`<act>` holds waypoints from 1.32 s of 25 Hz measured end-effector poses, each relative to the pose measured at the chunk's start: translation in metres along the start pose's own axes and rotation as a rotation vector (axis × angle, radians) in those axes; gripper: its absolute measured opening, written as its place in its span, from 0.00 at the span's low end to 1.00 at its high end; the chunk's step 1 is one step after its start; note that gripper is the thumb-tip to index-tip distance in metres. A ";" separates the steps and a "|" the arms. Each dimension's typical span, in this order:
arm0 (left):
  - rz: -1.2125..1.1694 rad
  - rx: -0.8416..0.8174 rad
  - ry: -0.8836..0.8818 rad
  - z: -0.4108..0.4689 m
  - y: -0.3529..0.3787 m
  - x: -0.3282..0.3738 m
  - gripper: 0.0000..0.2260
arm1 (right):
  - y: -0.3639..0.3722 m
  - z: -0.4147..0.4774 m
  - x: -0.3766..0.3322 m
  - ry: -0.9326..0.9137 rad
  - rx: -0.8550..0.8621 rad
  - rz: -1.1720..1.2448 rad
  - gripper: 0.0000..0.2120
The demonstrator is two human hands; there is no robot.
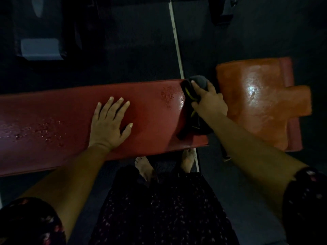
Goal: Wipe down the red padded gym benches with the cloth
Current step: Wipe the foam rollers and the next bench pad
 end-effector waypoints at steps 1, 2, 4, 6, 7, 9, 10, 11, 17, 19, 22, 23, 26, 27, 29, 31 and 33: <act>0.006 0.009 0.006 0.000 0.000 0.000 0.29 | -0.005 0.013 -0.004 0.010 -0.024 0.011 0.33; 0.012 0.021 0.012 0.000 -0.001 0.000 0.29 | -0.007 0.021 -0.009 0.011 -0.047 0.012 0.33; 0.025 0.032 0.017 0.000 -0.001 0.000 0.29 | -0.010 0.025 -0.018 0.000 -0.049 -0.016 0.34; 0.028 0.023 0.014 -0.001 0.000 -0.001 0.29 | -0.010 0.014 -0.025 -0.059 -0.019 -0.056 0.35; 0.023 0.022 0.010 -0.001 0.000 0.000 0.29 | -0.008 0.005 -0.028 -0.108 -0.002 -0.070 0.36; 0.009 0.030 0.004 -0.001 -0.002 0.000 0.29 | -0.001 -0.019 -0.031 -0.207 0.033 -0.092 0.36; 0.002 0.031 0.005 -0.001 -0.003 0.001 0.29 | 0.006 -0.034 -0.032 -0.244 0.047 -0.110 0.36; -0.002 0.028 0.007 -0.001 -0.003 0.000 0.29 | 0.015 -0.051 -0.031 -0.270 0.059 -0.129 0.36; 0.010 -0.004 0.005 -0.002 0.001 -0.002 0.29 | 0.079 -0.160 -0.012 -0.281 0.132 -0.099 0.43; 0.018 -0.023 0.012 -0.002 0.003 -0.003 0.28 | 0.095 -0.181 -0.011 -0.271 0.102 -0.097 0.42; 0.024 -0.023 0.011 -0.002 0.003 -0.002 0.28 | 0.095 -0.182 -0.022 -0.310 0.113 -0.106 0.40; 0.023 -0.022 0.009 -0.002 0.003 -0.001 0.28 | 0.089 -0.175 -0.028 -0.350 0.117 -0.120 0.39; 0.013 -0.022 0.001 -0.002 0.003 -0.002 0.28 | 0.059 -0.134 -0.050 -0.427 0.148 -0.182 0.39; 0.010 -0.017 0.002 -0.001 0.002 -0.002 0.28 | 0.045 -0.115 -0.057 -0.413 0.156 -0.185 0.38; 0.010 0.001 0.003 -0.001 0.002 -0.002 0.27 | 0.022 -0.076 -0.072 -0.348 0.125 -0.174 0.34; 0.008 -0.005 0.003 -0.002 0.003 -0.003 0.27 | 0.004 -0.038 -0.081 -0.284 0.096 -0.115 0.32; 0.004 0.008 0.006 -0.002 0.002 -0.003 0.27 | -0.012 -0.001 -0.091 -0.228 0.054 -0.058 0.31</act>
Point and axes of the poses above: each hand's wrist, its own z-axis towards the middle knuckle, its own y-axis out of the palm, x = y × z, the point moved 8 cm from there along z, towards the middle knuckle, and after that the axes turned 1 degree about -x, right-handed, at the moved point
